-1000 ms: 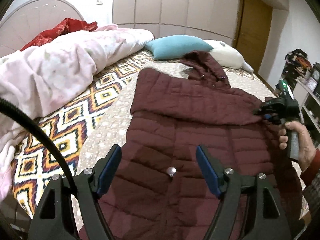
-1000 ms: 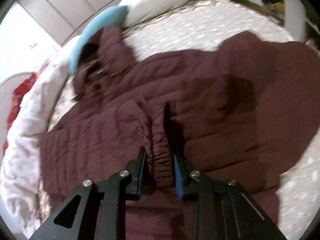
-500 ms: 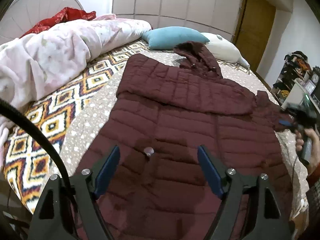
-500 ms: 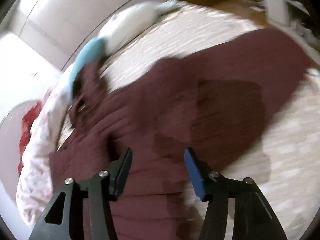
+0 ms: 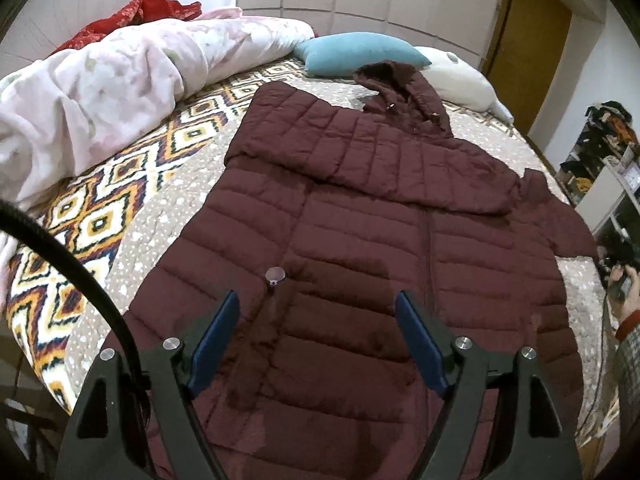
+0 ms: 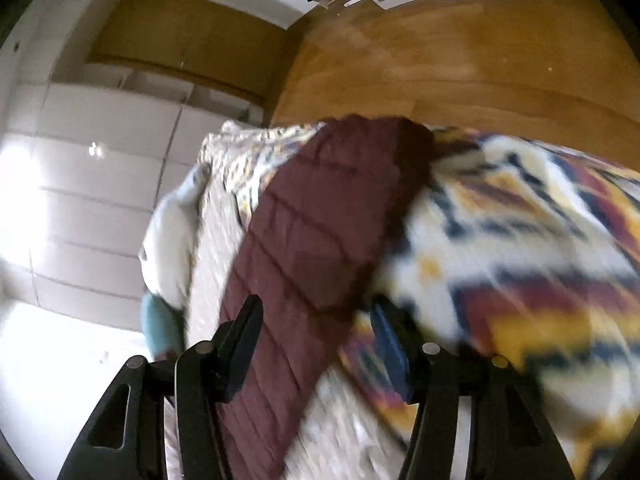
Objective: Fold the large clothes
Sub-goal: 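Grasp the sleeve with the right tool and fold it across the body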
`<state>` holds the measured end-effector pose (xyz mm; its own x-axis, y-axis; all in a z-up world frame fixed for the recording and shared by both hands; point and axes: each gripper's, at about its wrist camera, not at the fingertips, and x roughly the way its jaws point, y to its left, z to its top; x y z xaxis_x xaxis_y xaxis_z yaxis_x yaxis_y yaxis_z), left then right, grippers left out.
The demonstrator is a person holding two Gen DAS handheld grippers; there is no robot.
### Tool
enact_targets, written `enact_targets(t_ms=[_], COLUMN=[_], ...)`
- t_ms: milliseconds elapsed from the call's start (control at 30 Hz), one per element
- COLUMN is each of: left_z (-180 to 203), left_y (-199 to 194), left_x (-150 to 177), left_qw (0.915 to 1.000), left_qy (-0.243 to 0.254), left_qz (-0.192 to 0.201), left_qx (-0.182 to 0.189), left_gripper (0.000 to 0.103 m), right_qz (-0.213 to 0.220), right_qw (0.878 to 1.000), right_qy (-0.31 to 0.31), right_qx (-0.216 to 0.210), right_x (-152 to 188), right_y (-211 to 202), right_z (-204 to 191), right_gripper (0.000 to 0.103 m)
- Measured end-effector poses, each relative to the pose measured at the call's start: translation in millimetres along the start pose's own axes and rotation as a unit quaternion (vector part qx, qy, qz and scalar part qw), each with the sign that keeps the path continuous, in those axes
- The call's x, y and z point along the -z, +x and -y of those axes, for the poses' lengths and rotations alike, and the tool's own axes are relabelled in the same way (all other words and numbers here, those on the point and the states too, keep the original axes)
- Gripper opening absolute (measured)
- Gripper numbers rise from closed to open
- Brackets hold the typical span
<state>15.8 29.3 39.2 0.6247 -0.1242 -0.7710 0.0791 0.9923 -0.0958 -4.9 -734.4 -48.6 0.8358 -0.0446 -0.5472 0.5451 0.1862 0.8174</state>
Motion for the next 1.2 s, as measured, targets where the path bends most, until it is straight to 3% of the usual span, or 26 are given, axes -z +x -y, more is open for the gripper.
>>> enact_targets(t_ms=[100, 133, 167, 200, 233, 367, 500, 600, 700, 800, 900, 1033, 1133, 1200], left_z=[2, 2, 1, 0, 0, -3, -10, -20, -36, -55, -79, -105, -118, -125], left_y=[4, 5, 7, 7, 6, -3, -14, -24, -31, -36, -38, -37, -35, -33], left_x=[0, 0, 0, 1, 1, 1, 3, 7, 12, 16, 17, 18, 19, 19], left_qw=[0.9999, 0.9998, 0.9997, 0.9997, 0.9997, 0.9995, 0.9992, 0.9989, 0.9987, 0.9986, 0.9983, 0.9976, 0.9972, 0.9970], left_qy=[0.008, 0.010, 0.011, 0.011, 0.012, 0.023, 0.027, 0.024, 0.018, 0.005, -0.017, -0.041, -0.050, -0.056], left_qz=[-0.002, -0.003, -0.005, -0.007, -0.006, 0.015, 0.030, 0.039, 0.047, 0.051, 0.053, 0.054, 0.053, 0.049], left_qx=[-0.012, -0.016, -0.020, -0.022, -0.021, -0.016, -0.010, -0.007, -0.009, -0.012, -0.014, -0.015, -0.020, -0.020], left_gripper=[0.079, 0.079, 0.079, 0.079, 0.079, 0.079, 0.079, 0.079, 0.079, 0.079, 0.079, 0.079, 0.079, 0.079], right_qz=[0.007, 0.009, 0.010, 0.011, 0.016, 0.041, 0.054, 0.052, 0.017, -0.025, -0.086, -0.165, -0.243, -0.277], right_qw=[1.000, 1.000, 1.000, 1.000, 1.000, 0.994, 0.977, 0.956, 0.934, 0.917, 0.893, 0.864, 0.827, 0.805], right_qy=[-0.011, -0.013, -0.014, -0.016, -0.023, -0.103, -0.204, -0.287, -0.354, -0.390, -0.433, -0.466, -0.501, -0.521], right_qx=[0.007, 0.009, 0.012, 0.012, 0.011, 0.022, 0.014, -0.012, -0.049, -0.074, -0.090, -0.096, -0.085, -0.059], right_x=[-10, -14, -16, -17, -17, -5, 39, 94, 169, 236, 328, 425, 508, 541], right_y=[14, 18, 18, 11, 5, -35, -65, -81, -74, -54, -13, 45, 93, 122], right_z=[-12, -17, -20, -21, -29, -80, -166, -240, -310, -349, -380, -385, -367, -356], right_gripper=[0.060, 0.055, 0.044, 0.022, 0.016, 0.014, 0.013, 0.013, 0.013, 0.013, 0.013, 0.013, 0.014, 0.016])
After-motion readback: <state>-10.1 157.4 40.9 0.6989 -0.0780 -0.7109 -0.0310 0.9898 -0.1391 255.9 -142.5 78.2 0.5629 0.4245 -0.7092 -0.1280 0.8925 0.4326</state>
